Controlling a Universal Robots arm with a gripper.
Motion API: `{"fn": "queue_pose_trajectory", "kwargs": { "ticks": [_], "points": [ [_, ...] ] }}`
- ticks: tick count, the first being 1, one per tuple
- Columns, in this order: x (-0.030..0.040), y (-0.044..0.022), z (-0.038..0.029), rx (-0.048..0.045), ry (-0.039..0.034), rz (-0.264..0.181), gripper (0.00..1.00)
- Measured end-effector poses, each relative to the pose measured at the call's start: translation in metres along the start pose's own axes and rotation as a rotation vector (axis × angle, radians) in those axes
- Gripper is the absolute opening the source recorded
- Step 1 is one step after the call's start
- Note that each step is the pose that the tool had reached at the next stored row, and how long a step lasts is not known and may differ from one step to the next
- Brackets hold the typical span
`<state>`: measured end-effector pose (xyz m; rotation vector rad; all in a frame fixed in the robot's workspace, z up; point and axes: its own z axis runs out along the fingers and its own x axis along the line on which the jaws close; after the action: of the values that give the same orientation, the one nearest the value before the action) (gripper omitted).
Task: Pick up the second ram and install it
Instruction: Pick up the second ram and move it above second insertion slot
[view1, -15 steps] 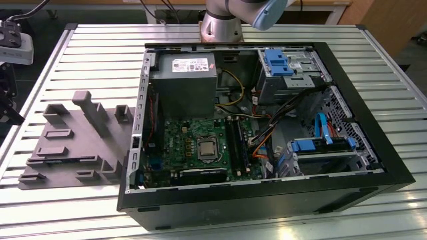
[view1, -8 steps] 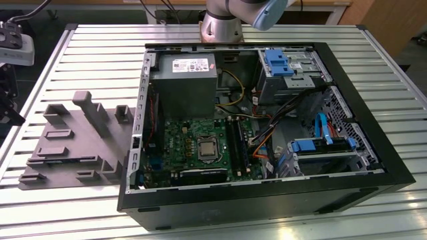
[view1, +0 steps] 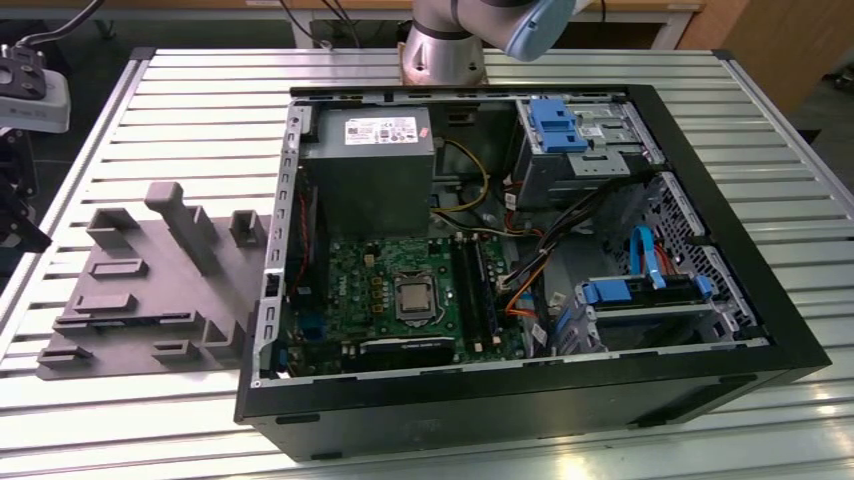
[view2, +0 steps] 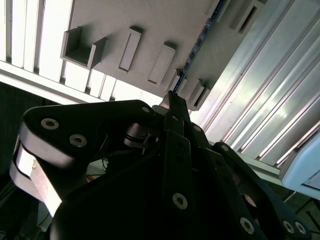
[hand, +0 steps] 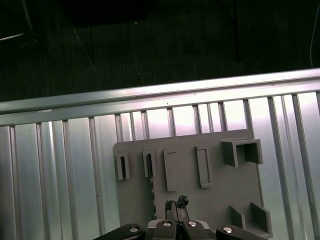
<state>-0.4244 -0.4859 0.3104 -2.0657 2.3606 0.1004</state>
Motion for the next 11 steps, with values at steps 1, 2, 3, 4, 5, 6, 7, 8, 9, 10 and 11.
{"fn": "queue_pose_trajectory", "kwargs": {
  "ticks": [1, 2, 3, 4, 5, 6, 7, 8, 9, 10, 11],
  "points": [
    [0.0000, 0.0000, 0.0002, 0.0000, -0.0001, 0.000, 0.11],
    [0.0000, 0.0000, 0.0005, 0.0001, -0.0001, 0.000, 0.11],
    [0.0000, 0.0000, 0.0007, 0.0001, -0.0001, 0.000, 0.11],
    [0.0000, 0.0000, 0.0010, 0.0000, -0.0001, 0.000, 0.11],
    [0.0000, -0.0001, 0.0012, 0.0000, 0.0000, 0.000, 0.11],
    [0.0001, -0.0001, 0.0015, 0.0000, 0.0000, 0.000, 0.11],
    [0.0001, -0.0001, 0.0017, 0.0000, 0.0000, 0.000, 0.11],
    [0.0001, -0.0001, 0.0019, 0.0000, 0.0000, 0.000, 0.11],
    [0.0001, -0.0001, 0.0022, 0.0000, 0.0000, 0.000, 0.11],
    [0.0001, -0.0001, 0.0024, 0.0000, -0.0001, 0.000, 0.11],
    [0.0001, -0.0001, 0.0026, 0.0000, 0.0000, 0.000, 0.11]
  ]
}}
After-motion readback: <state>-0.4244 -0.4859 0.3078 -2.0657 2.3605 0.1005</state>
